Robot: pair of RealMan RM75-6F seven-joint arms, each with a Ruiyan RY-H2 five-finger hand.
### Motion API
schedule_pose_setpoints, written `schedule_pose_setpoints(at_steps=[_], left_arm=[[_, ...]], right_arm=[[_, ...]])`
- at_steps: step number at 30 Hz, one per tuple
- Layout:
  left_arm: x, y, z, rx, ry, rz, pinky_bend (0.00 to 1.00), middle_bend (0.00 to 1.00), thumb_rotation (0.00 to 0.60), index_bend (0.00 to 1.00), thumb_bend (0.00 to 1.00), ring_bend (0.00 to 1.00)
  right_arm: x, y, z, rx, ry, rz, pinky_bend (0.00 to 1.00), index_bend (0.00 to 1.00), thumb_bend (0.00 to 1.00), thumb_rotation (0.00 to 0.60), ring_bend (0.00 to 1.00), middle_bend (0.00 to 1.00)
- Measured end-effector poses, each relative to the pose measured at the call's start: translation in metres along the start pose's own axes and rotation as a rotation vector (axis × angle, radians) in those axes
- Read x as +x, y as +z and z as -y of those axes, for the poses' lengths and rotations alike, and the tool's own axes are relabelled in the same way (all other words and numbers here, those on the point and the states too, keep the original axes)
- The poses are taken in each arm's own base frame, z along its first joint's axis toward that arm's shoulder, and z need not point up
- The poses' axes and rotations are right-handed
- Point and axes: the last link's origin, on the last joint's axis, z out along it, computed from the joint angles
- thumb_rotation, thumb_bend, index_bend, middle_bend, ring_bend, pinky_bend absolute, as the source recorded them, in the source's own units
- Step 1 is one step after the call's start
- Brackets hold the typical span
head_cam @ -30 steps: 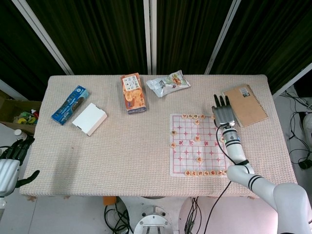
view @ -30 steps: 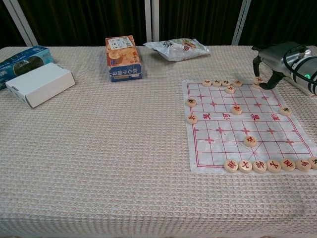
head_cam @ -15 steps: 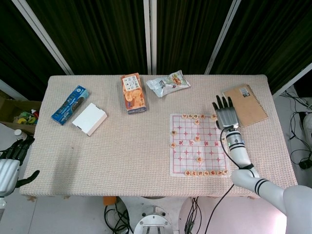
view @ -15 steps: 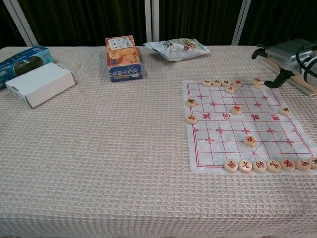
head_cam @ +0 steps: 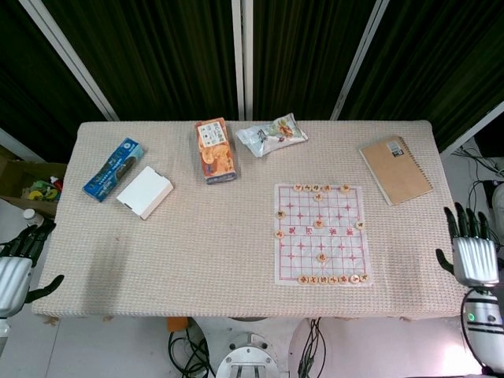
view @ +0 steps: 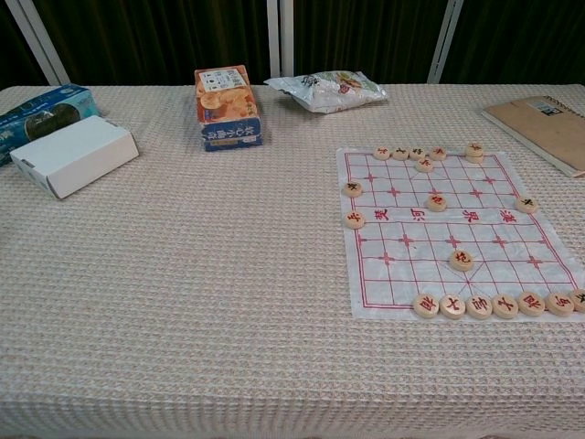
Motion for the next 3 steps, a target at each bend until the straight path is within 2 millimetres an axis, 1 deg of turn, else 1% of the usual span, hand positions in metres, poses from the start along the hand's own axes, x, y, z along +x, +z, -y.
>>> schedule_pose_setpoints(at_steps=[1,3], left_arm=[[-0.001,0.001,0.0,0.001,0.002,0.004,0.22,0.13,0.6,0.08,0.21,0.09],[-0.003,0.002,-0.001,0.001,0.005,0.013,0.22,0.13,0.6,0.08,0.21,0.09]], right_arm=[[0.001,-0.014,-0.014,-0.016,-0.002,-0.002,0.0,0.0,0.24,0.6,0.0,0.0],[0.003,-0.031,-0.027,-0.025,-0.001,-0.009,0.0,0.0,0.24,0.6,0.0,0.0]])
